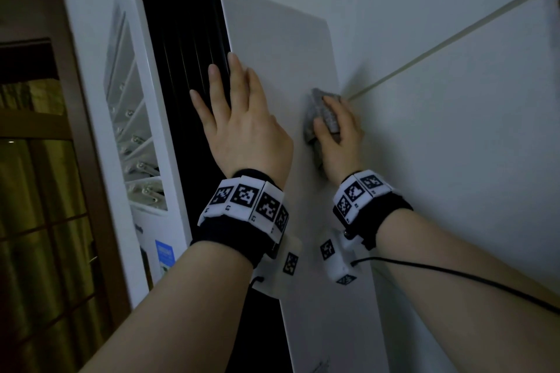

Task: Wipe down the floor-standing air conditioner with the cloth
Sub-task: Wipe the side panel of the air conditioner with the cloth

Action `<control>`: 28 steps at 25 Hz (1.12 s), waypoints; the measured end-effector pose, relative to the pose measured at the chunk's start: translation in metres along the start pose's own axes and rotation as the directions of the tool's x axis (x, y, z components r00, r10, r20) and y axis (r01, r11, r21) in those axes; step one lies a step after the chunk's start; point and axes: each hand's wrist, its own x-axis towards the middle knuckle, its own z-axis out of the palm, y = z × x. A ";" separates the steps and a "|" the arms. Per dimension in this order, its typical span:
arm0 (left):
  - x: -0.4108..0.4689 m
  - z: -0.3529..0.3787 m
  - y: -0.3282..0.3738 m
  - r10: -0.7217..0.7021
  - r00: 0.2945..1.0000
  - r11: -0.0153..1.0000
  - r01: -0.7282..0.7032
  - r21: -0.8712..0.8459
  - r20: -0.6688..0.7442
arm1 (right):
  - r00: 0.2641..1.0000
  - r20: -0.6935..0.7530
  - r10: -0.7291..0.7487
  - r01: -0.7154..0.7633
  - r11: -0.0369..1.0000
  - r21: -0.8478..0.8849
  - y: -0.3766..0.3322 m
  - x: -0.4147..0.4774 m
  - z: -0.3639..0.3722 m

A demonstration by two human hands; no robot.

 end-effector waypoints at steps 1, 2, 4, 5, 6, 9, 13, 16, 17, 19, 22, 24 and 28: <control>0.000 0.000 0.000 0.001 1.000 1.000 -0.001 0.000 0.000 | 0.998 0.045 -0.053 0.054 0.999 -0.007 0.003 -0.004 -0.001; 0.000 -0.001 0.000 0.002 1.000 1.000 -0.002 0.001 0.002 | 0.996 0.059 -0.065 0.065 0.998 -0.003 0.006 -0.004 -0.003; -0.001 -0.001 0.000 0.003 1.000 1.000 -0.003 0.005 0.005 | 1.000 -0.012 0.024 -0.024 1.000 0.020 0.009 0.004 -0.007; -0.001 -0.001 0.000 0.003 1.000 1.000 -0.003 0.006 0.008 | 0.995 -0.058 0.085 -0.083 0.996 0.032 0.010 0.006 -0.008; -0.001 -0.001 0.000 0.003 1.000 1.000 -0.003 0.007 0.010 | 0.989 -0.088 0.119 -0.116 0.993 0.036 0.010 0.005 -0.007; -0.001 -0.001 0.000 0.002 1.000 1.000 -0.003 0.014 0.015 | 0.999 -0.029 0.037 -0.036 0.999 0.025 0.014 -0.014 -0.003; -0.001 -0.001 0.000 0.002 1.000 1.000 -0.002 0.014 0.025 | 0.990 -0.097 0.098 -0.094 0.994 0.053 0.018 -0.009 -0.008; -0.001 -0.002 0.000 -0.002 1.000 1.000 0.002 0.006 0.026 | 0.987 -0.108 0.119 -0.115 0.992 0.044 0.016 -0.015 -0.005; -0.001 -0.002 0.000 -0.002 1.000 1.000 0.002 0.005 0.030 | 0.994 -0.071 0.079 -0.077 0.997 0.032 0.018 -0.021 -0.004; -0.002 -0.002 0.000 -0.001 0.999 1.000 0.001 0.002 0.037 | 0.999 -0.037 0.040 -0.039 0.999 0.022 0.023 -0.029 -0.005; -0.002 -0.004 -0.001 0.006 0.999 1.000 -0.005 -0.005 0.047 | 0.970 -0.149 0.190 -0.181 0.981 0.073 0.025 -0.021 -0.011; -0.002 -0.005 -0.001 0.005 0.999 1.000 -0.005 -0.008 0.053 | 0.968 -0.151 0.199 -0.187 0.978 0.087 0.024 -0.025 -0.010; -0.003 -0.006 -0.001 0.005 0.999 1.000 -0.004 -0.018 0.054 | 0.980 -0.092 0.174 -0.167 0.982 0.087 0.025 -0.031 -0.009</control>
